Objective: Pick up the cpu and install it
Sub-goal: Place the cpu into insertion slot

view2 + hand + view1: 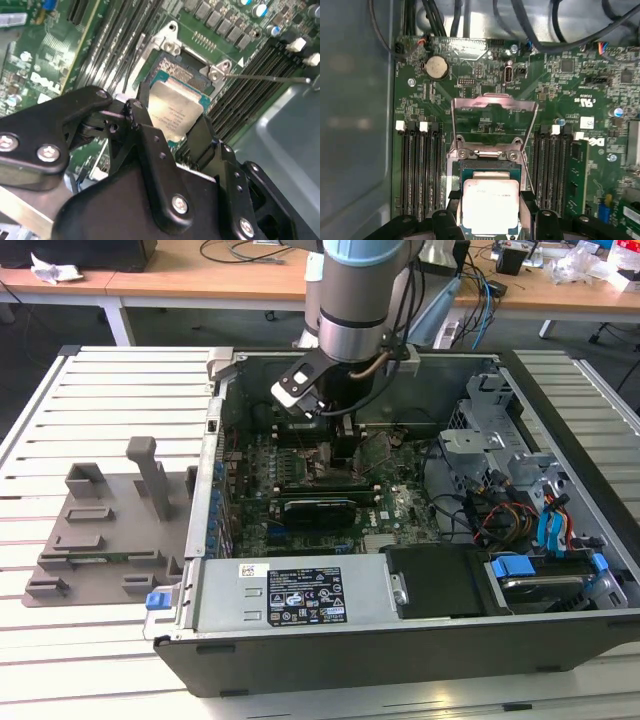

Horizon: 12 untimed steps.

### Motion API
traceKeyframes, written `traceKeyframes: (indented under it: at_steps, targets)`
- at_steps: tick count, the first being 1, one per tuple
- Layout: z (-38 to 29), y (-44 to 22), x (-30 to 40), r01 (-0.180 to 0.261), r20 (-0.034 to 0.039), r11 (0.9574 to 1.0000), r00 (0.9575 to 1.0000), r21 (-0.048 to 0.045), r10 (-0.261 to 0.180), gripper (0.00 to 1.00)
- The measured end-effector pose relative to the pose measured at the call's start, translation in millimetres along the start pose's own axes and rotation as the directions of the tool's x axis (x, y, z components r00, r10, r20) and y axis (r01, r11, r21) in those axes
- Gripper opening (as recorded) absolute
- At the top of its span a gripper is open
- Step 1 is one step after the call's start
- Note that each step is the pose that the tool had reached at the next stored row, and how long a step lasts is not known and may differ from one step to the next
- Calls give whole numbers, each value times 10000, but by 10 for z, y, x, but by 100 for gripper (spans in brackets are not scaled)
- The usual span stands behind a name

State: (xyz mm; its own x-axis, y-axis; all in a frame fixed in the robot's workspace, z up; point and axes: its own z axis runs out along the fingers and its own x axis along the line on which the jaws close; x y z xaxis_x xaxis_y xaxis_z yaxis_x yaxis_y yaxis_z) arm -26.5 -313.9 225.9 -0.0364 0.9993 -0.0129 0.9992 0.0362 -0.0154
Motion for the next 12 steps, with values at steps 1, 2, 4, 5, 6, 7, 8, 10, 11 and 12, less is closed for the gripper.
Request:
traceKeyframes:
  at_steps: [1, 2, 4, 5, 6, 7, 8, 10, 11, 12]
  targets:
    - [34, -1, 3, -9, 1, 10000, 10000, 1, 9, 55]
    - [73, -3, 5, -29, 1, 10000, 10000, 2, 29, 55]
    - [128, -7, 7, -119, 28, 9999, 9999, 3, 119, 55]
    - [141, -11, 7, -142, 52, 9999, 9999, 4, 142, 55]
    - [165, -21, 8, -143, 58, 9999, 9999, 4, 143, 55]
    - [184, -22, 8, -141, 59, 9999, 9999, 4, 141, 55]
    - [199, -27, 8, -144, 58, 9999, 9999, 3, 144, 55]
    - [219, -36, 8, -141, 60, 9999, 9999, 4, 141, 55]
    - [223, -36, 8, -135, 59, 9999, 9999, 4, 135, 55]
    - [231, -36, 9, -130, 59, 9999, 9999, 4, 130, 55]
